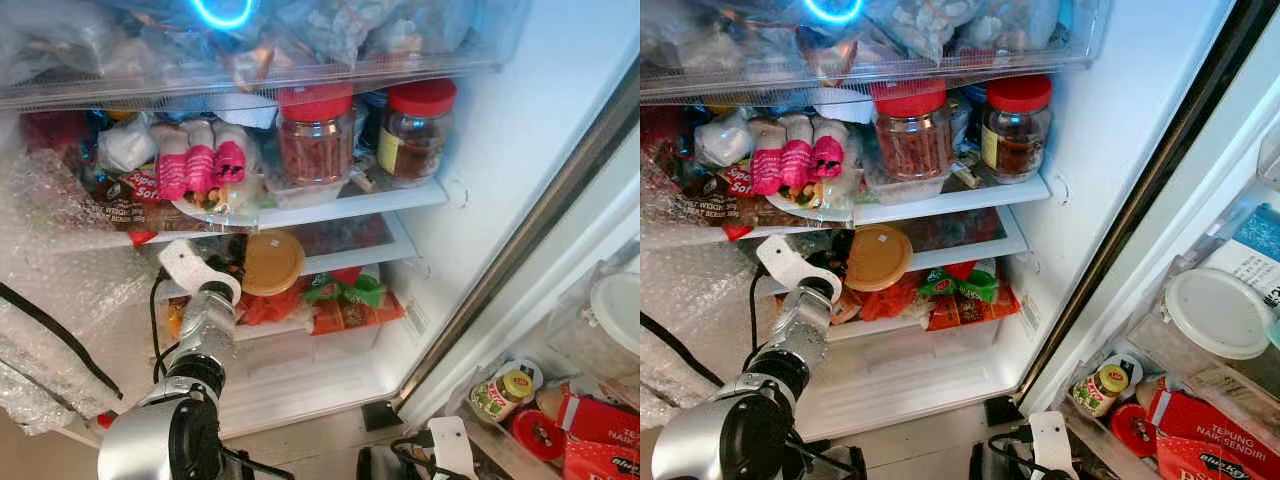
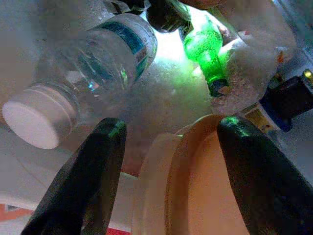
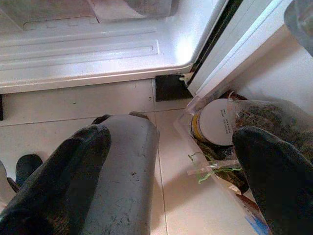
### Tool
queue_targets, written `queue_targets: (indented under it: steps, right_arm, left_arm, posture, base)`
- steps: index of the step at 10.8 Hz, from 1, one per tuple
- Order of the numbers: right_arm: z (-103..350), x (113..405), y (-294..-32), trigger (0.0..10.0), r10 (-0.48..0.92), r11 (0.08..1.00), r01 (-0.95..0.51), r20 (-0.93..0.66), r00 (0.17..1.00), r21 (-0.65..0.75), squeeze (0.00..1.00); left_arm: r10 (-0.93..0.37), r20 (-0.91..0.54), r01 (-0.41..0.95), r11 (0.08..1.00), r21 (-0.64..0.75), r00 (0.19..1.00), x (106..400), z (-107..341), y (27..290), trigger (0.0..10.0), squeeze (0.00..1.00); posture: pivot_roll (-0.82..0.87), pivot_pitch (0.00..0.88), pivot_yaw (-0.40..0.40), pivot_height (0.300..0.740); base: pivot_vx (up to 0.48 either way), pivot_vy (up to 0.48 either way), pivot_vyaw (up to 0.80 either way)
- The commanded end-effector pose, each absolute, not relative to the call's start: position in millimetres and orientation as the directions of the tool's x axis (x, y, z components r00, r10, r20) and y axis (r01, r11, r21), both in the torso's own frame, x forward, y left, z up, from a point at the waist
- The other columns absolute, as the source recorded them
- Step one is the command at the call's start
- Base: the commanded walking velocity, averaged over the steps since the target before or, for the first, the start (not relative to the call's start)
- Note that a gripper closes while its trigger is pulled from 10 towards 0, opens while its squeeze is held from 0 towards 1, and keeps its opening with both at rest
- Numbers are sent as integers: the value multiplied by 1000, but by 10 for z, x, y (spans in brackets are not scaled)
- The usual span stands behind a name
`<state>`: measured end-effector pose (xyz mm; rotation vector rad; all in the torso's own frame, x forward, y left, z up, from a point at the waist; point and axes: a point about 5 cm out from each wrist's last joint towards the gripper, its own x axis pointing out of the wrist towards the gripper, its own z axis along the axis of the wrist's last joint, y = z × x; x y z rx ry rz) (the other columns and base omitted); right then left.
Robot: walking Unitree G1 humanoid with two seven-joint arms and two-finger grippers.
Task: Restocking fridge
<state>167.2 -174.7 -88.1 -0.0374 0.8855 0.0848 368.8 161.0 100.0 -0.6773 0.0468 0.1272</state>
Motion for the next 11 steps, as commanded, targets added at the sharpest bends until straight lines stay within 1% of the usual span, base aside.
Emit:
queue_targets:
  steps: [1, 4, 8, 10, 11]
  right_arm:
    - [-1073, 1236, -1693, 10000, 69, 995, -98, -877, 475, 25, 0]
    - [-1070, 1242, -1695, 10000, 66, 996, -90, -873, 483, 26, 0]
    - [-1068, 1243, -1698, 10000, 61, 996, -85, -870, 490, 22, 0]
    - [-1054, 1270, -1702, 10000, 62, 990, -142, -860, 507, -13, 0]
    - [-1049, 1288, -1712, 10000, 42, 976, -205, -860, 508, -74, 0]
  left_arm:
    - [89, -96, -129, 801, -584, 991, 3710, 1022, 1599, 10000, 0]
    - [103, -125, -154, 837, -525, 987, 3719, 1023, 1595, 10000, 0]
    - [137, -103, -169, 872, -460, 985, 3765, 1120, 1587, 10000, 0]
    - [141, -101, -171, 869, -464, 985, 3777, 1142, 1585, 10000, 0]
    - [147, -98, -176, 868, -465, 984, 3776, 1147, 1607, 10000, 0]
  posture:
    - [-181, 81, -10, 631]
    - [-182, 81, -9, 631]
    - [-182, 76, -9, 631]
    - [-177, 74, -10, 631]
    - [-187, 71, -9, 631]
  base:
    - [0, 0, 0]
    - [0, 0, 0]
    - [0, 0, 0]
    - [0, 0, 0]
    - [0, 0, 0]
